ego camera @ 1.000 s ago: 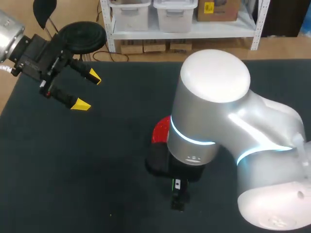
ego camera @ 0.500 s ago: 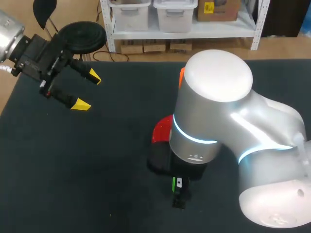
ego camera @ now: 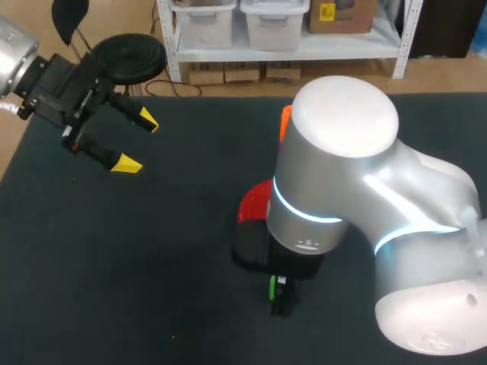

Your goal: Pick up and stack the cylinders on the red base in this order: pink,purple,orange,green

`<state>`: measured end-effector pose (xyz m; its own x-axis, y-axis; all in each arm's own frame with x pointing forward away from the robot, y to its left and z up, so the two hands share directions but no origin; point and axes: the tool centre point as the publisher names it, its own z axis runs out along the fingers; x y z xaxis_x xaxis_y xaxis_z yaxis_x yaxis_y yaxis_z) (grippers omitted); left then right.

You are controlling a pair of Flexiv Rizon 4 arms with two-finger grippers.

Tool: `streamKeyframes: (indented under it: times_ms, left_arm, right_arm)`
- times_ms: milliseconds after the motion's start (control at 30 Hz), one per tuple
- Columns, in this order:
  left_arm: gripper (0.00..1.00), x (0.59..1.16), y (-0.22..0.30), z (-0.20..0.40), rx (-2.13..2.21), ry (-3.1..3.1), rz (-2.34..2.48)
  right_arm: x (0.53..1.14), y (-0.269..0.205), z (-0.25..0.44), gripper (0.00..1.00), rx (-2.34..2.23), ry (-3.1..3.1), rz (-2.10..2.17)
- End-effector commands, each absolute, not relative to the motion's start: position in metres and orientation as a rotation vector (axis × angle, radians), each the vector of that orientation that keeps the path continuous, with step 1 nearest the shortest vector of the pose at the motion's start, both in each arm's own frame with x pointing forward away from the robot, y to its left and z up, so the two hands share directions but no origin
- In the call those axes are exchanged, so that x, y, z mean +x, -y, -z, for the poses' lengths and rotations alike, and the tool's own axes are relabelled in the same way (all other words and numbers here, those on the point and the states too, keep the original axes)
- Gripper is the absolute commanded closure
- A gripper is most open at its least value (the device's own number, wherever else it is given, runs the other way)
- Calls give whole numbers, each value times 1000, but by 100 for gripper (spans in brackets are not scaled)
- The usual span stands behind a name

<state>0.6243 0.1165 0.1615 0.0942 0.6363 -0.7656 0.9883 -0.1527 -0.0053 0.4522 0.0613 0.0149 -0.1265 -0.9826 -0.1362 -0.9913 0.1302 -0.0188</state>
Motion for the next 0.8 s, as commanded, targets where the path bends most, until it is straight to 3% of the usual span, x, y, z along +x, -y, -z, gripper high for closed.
streamKeyframes:
  times_ms: [33,800]
  left_arm:
    - [0,624,-117,-161,1848,-1588,864]
    - [0,624,-117,-161,1848,-1588,864]
  right_arm:
    - [453,-61,-15,100,-1998,-2273,-122]
    - [457,-61,-35,100,-1961,-2292,-179]
